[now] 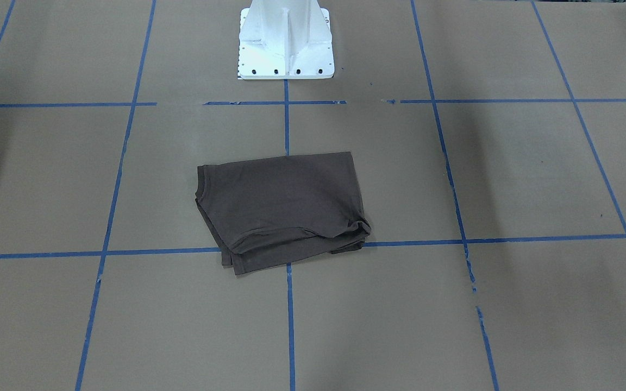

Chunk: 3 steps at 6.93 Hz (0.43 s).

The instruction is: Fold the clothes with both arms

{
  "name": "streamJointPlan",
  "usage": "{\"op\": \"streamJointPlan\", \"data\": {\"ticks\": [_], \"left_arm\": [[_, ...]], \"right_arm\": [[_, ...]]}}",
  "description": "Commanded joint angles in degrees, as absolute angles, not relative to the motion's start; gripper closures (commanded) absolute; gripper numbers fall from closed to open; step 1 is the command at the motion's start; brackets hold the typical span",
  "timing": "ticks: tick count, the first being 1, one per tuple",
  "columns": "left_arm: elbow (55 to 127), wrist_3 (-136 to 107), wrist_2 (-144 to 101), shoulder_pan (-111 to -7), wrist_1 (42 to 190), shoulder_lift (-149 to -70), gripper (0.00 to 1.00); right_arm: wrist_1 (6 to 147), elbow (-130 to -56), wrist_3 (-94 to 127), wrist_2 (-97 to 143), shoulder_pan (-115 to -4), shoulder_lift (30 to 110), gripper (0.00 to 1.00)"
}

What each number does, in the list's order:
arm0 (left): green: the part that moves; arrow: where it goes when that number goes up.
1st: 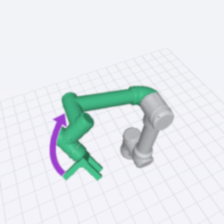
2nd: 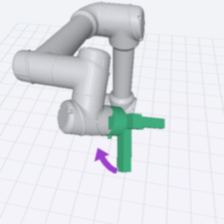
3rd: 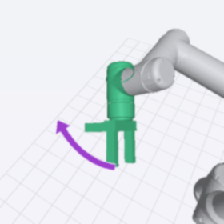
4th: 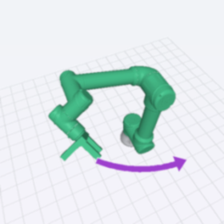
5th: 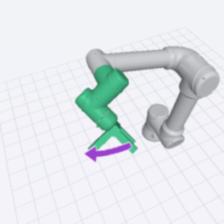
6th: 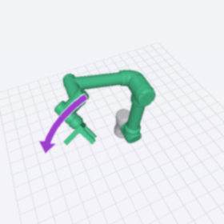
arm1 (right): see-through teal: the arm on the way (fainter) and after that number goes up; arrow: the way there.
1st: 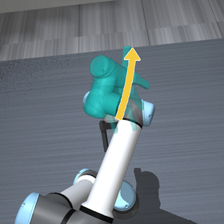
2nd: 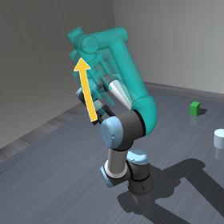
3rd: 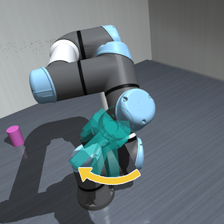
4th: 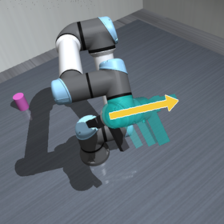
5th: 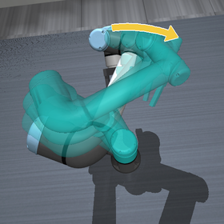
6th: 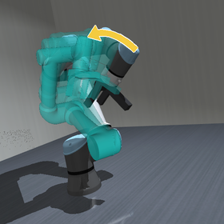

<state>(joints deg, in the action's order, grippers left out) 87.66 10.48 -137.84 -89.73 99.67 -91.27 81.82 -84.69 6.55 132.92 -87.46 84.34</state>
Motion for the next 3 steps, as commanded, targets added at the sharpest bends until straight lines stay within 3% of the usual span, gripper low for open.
{"op": "streamJointPlan", "data": {"ticks": [1,3], "left_arm": [[88.24,10.55,-138.25,-89.47,103.53,-88.69,0.00],[89.90,10.72,-138.08,-89.56,103.80,-89.12,0.00]], "right_arm": [[81.83,-84.38,6.24,132.89,-87.01,86.21,0.00],[82.70,-85.77,6.42,134.55,-87.10,86.66,0.00]]}}
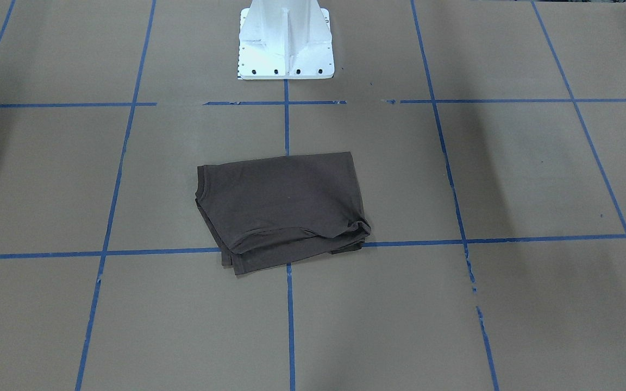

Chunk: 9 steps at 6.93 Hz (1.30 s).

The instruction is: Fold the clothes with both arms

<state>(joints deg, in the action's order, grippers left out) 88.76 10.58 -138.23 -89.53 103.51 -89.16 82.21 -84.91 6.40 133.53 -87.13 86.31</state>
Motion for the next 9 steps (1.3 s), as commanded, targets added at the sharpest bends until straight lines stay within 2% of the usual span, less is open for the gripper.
{"op": "streamJointPlan", "data": {"ticks": [1,3,9], "left_arm": [[91.04,10.55,-134.33,-89.56,103.71,-88.69,0.00],[90.88,10.55,-130.79,-89.47,103.36,-89.47,0.00],[95.36,10.72,-131.40,-89.47,91.32,-91.76,0.00]], "right_arm": [[86.36,-86.48,6.42,136.30,-86.32,85.96,0.00],[94.37,-90.69,6.07,135.80,-84.73,84.90,0.00],[93.69,-91.14,6.06,134.21,-84.46,84.81,0.00]]}}
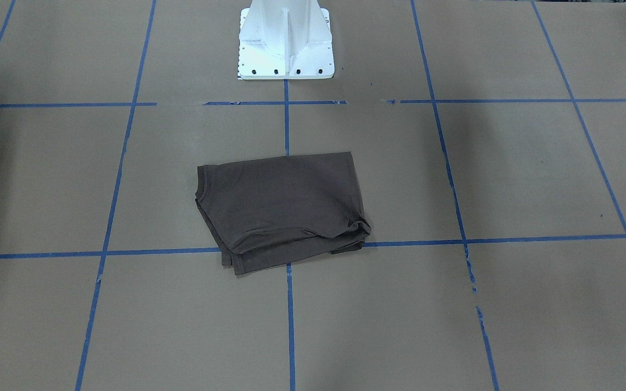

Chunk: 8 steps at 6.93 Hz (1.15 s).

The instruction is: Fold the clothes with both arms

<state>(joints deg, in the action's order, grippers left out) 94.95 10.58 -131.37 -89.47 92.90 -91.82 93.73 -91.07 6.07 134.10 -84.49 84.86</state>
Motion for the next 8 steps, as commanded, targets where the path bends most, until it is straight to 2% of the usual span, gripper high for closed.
{"op": "streamJointPlan", "data": {"ticks": [1,8], "left_arm": [[94.67,10.81,-131.48,-89.47,92.19,-92.02,0.00],[95.89,10.81,-131.40,-89.30,94.04,-93.08,0.00]], "right_arm": [[93.69,-91.14,6.06,134.21,-84.46,84.47,0.00],[93.78,-90.88,2.03,133.86,-84.20,84.29,0.00]]}}
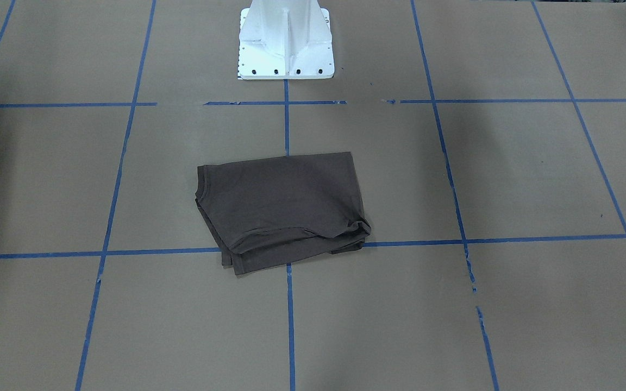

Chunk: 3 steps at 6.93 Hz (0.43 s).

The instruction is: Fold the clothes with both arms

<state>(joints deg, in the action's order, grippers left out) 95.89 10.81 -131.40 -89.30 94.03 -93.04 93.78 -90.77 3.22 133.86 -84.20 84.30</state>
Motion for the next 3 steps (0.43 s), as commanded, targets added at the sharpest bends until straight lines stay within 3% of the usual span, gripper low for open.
{"op": "streamJointPlan", "data": {"ticks": [1,3], "left_arm": [[95.89,10.81,-131.40,-89.30,94.04,-93.08,0.00],[96.32,10.90,-131.40,-89.30,94.04,-93.25,0.00]], "right_arm": [[93.69,-90.97,2.02,133.86,-84.29,84.37,0.00],[93.69,-91.32,2.02,133.94,-84.20,84.46,0.00]]}}
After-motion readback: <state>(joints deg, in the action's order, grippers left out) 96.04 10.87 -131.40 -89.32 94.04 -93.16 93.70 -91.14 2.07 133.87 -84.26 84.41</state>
